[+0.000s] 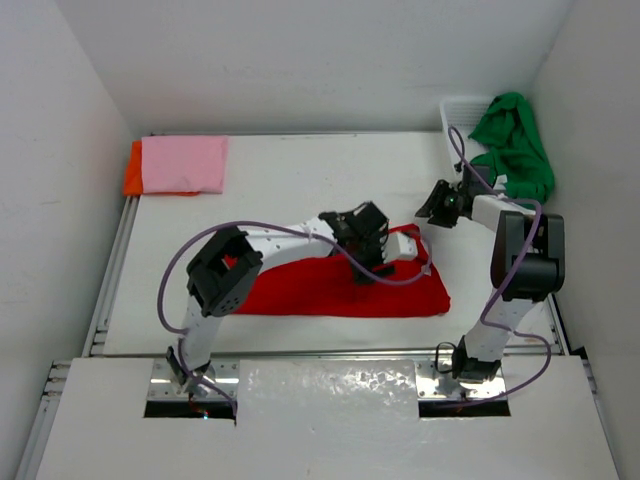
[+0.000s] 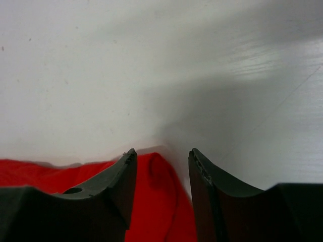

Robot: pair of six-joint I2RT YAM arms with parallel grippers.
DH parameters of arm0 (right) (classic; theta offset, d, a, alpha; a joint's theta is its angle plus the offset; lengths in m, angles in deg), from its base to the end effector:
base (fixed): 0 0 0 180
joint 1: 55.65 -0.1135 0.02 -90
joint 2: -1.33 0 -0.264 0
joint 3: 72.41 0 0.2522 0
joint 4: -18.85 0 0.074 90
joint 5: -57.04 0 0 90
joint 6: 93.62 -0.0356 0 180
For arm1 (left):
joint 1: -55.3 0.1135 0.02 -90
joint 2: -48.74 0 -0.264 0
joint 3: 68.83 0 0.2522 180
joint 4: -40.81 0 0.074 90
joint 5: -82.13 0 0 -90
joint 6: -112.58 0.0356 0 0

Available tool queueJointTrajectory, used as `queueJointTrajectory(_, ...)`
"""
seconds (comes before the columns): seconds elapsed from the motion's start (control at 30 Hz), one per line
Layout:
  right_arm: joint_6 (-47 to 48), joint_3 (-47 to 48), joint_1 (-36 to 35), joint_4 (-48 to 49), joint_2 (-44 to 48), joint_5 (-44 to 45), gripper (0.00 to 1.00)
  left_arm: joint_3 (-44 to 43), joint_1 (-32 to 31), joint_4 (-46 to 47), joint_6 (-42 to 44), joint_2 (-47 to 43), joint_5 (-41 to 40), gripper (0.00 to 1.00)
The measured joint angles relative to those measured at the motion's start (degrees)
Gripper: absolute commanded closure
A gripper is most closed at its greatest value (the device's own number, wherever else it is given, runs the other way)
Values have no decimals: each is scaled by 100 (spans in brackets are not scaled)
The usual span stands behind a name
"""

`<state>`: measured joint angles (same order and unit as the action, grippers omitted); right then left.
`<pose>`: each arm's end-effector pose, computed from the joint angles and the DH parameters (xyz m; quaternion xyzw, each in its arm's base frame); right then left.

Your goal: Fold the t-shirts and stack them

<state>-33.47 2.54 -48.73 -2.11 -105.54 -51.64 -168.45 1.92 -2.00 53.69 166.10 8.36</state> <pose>0.3743 -0.0339 0.1469 0.2460 0.9040 0.2132 0.2772 0.2513 -0.3548 0.1769 0.6703 0.6847 -0.1826 0.2205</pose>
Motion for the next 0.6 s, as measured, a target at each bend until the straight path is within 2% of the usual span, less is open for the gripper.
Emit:
queueJointTrajectory(0.13, 142, 87, -15, -90, 42, -109, 56, -1405, 363, -511, -212, -37, 98, 34)
queueJointTrajectory(0.23, 168, 85, -48, -133, 42, -127, 57, -1674, 826, -533, -393, -431, 92, 34)
queueJointTrajectory(0.37, 203, -22, -103, -125, 42, -140, 56, -848, 1897, -581, -713, -1403, 96, 35)
queueJointTrajectory(0.47, 267, -133, -118, -131, 42, -153, 56, -20, 3217, -575, -955, -1923, 50, 33)
queueJointTrajectory(0.6, 317, -214, -140, -140, 55, -160, 56, 975, 5080, -474, -1156, -2028, -98, 29)
